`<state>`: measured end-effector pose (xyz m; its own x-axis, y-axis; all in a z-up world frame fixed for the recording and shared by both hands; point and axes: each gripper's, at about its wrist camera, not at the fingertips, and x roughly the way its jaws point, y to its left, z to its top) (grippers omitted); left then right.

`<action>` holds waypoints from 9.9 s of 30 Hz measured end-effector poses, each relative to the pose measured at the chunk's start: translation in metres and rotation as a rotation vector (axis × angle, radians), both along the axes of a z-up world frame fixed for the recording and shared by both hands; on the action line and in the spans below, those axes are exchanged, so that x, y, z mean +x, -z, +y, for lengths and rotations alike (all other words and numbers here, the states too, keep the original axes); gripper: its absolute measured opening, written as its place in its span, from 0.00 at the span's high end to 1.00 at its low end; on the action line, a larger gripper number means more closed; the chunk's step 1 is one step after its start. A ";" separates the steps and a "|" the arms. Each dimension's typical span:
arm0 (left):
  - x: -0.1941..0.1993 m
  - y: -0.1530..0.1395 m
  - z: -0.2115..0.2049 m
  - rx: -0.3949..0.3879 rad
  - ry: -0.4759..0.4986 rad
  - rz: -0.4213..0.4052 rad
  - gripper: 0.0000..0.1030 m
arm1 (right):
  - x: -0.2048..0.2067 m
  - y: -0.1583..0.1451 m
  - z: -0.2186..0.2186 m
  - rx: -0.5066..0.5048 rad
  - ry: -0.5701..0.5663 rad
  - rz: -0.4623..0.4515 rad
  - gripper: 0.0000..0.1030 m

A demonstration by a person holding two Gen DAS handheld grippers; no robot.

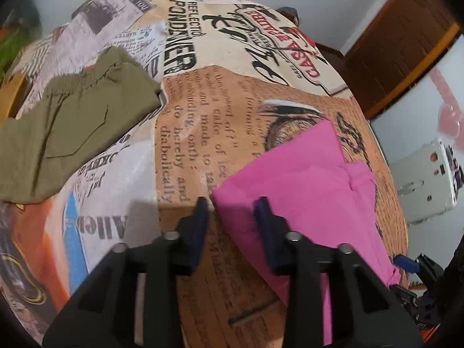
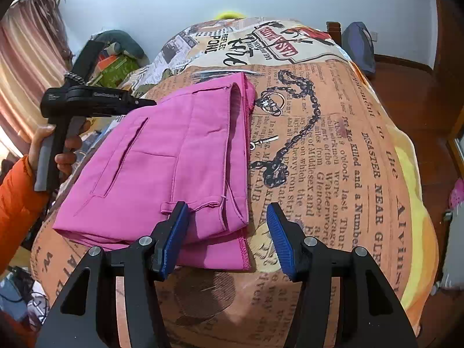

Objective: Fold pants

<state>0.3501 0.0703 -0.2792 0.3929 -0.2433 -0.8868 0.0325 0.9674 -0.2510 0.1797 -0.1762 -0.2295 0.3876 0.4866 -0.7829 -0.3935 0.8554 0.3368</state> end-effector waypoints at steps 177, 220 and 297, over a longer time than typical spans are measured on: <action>-0.066 -0.170 0.135 0.143 -0.169 -0.411 0.92 | 0.126 -0.131 0.178 0.056 -0.197 -0.352 0.89; 0.017 0.031 0.317 0.271 -0.320 -0.084 0.84 | 0.232 0.027 0.353 -0.265 -0.401 -0.111 0.68; -0.350 -0.286 0.064 0.351 -0.420 -0.947 0.00 | -0.064 -0.242 0.162 0.311 -0.186 -0.759 0.00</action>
<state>-0.0001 0.1339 0.0071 0.9447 0.2770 -0.1754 -0.2824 0.9593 -0.0062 0.1158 -0.0142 0.0122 0.6467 0.7453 -0.1621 -0.7340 0.6659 0.1334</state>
